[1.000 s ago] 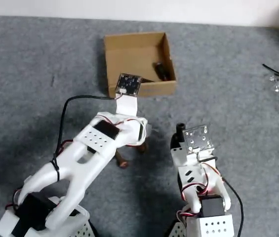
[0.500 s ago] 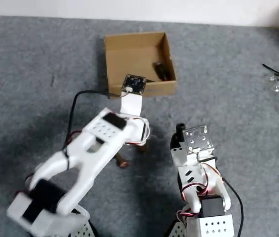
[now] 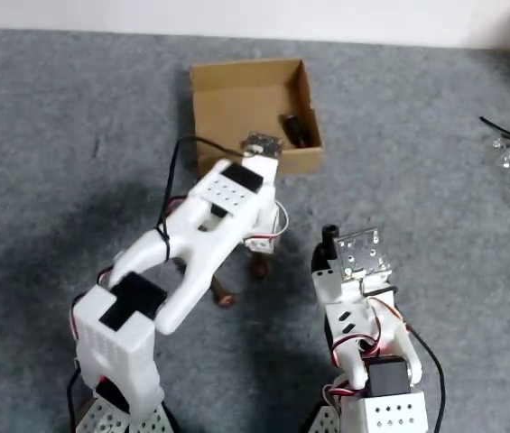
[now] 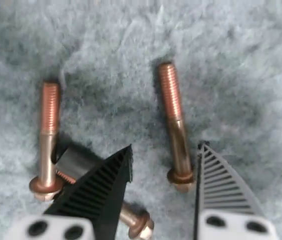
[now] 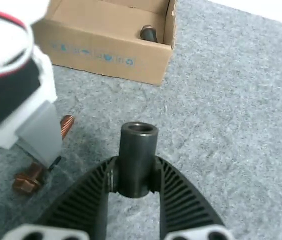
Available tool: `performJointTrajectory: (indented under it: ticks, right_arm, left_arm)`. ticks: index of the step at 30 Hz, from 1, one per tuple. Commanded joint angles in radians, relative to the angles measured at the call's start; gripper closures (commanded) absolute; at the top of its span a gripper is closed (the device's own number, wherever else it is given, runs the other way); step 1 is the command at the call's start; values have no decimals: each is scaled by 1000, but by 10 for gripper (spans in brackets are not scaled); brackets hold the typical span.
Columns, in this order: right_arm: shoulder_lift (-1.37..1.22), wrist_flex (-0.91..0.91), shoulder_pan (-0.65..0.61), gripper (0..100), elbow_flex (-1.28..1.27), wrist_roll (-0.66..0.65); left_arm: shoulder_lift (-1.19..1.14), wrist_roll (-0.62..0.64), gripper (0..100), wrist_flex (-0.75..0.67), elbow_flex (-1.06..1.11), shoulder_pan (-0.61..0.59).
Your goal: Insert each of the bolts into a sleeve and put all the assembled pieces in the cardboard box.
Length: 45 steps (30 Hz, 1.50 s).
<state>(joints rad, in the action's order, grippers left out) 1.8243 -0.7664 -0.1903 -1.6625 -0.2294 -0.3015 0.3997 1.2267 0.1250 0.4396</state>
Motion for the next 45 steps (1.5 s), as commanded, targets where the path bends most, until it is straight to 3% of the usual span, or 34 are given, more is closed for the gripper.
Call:
performJointTrajectory:
  ticks: [1,32,34,38,45]
  right_arm:
    - [13,39,13,994,-7,5]
    - [13,39,13,994,-7,5]
    - [13,39,13,994,-5,5]
    - [13,39,13,994,-5,5]
    - [13,39,13,994,-5,5]
  left_arm:
    - [-19,5,800,21,-71,10]
    - [-124,6,801,21,-133,16]
    - [-124,6,830,21,-133,16]
    - [-124,2,1000,28,-137,8]
    - [-124,0,993,57,-139,8]
